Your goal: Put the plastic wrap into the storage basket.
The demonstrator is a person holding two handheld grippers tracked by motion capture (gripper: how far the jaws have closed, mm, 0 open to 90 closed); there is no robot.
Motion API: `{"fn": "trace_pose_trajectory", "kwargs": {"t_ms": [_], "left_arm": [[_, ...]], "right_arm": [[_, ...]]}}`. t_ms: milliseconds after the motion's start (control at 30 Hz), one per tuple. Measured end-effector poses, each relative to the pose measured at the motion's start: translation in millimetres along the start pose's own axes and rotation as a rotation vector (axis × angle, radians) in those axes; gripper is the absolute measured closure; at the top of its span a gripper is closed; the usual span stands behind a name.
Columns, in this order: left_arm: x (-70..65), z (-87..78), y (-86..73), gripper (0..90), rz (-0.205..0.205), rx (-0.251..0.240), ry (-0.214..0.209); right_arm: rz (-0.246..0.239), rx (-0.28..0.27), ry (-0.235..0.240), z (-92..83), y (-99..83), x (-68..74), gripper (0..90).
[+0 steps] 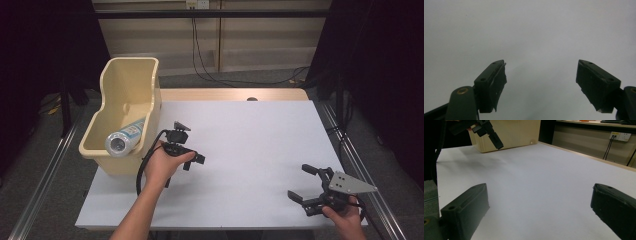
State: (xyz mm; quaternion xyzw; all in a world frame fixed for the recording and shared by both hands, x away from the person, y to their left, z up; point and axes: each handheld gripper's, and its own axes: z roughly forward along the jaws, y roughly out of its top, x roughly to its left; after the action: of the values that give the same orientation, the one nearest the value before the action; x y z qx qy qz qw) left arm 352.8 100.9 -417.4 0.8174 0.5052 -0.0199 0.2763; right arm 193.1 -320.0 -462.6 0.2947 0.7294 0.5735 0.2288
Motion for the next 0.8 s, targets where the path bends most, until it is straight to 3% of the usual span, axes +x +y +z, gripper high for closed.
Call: {"fn": "trace_pose_trajectory", "kwargs": {"t_ms": [167, 200, 233, 267, 333, 400, 500, 533, 633, 733, 800], "left_arm": [[1.4, 2.2, -8.4, 22.5, 0.025, -0.066, 0.001], [2.2, 2.7, -13.0, 22.3, 0.041, -0.118, -0.004], [2.2, 2.7, -13.0, 21.7, 0.041, -0.118, -0.004], [2.8, 3.9, -17.9, 20.0, 0.073, -0.179, -0.018], [3.2, 4.6, -20.6, 18.9, 0.082, -0.196, -0.017], [2.5, 6.3, -29.3, 18.7, 0.104, -0.258, -0.015], [1.9, 7.1, -33.7, 17.8, 0.130, -0.287, -0.008], [1.0, 7.6, -37.7, 17.5, 0.144, -0.323, -0.013], [-0.3, 7.6, -41.6, 16.0, 0.168, -0.359, -0.010], [-0.1, 8.1, -48.2, 14.7, 0.196, -0.435, -0.029], [-0.6, 8.5, -51.2, 14.3, 0.220, -0.443, -0.022]], "right_arm": [[0.000, 0.002, -0.001, -0.1, 0.1, 0.2, 1.0], [-0.001, 0.002, -0.001, 0.0, 0.1, 0.2, 1.0], [0.000, 0.002, -0.002, 0.1, 0.1, 0.3, 1.0], [0.000, 0.002, -0.001, 0.2, 0.0, 0.3, 1.0], [0.002, 0.003, 0.000, 0.4, 0.0, 0.5, 1.0], [0.002, 0.003, -0.001, 0.6, 0.0, 0.6, 1.0], [0.001, 0.004, 0.000, 0.6, 0.0, 0.7, 1.0], [0.001, 0.005, 0.000, 0.8, -0.1, 0.6, 1.0], [0.001, 0.005, 0.000, 0.7, 0.0, 1.1, 1.0], [0.000, 0.007, -0.002, 1.1, -0.1, 0.9, 1.0], [-0.001, 0.006, -0.001, 1.4, -0.1, 0.9, 1.0]]}}
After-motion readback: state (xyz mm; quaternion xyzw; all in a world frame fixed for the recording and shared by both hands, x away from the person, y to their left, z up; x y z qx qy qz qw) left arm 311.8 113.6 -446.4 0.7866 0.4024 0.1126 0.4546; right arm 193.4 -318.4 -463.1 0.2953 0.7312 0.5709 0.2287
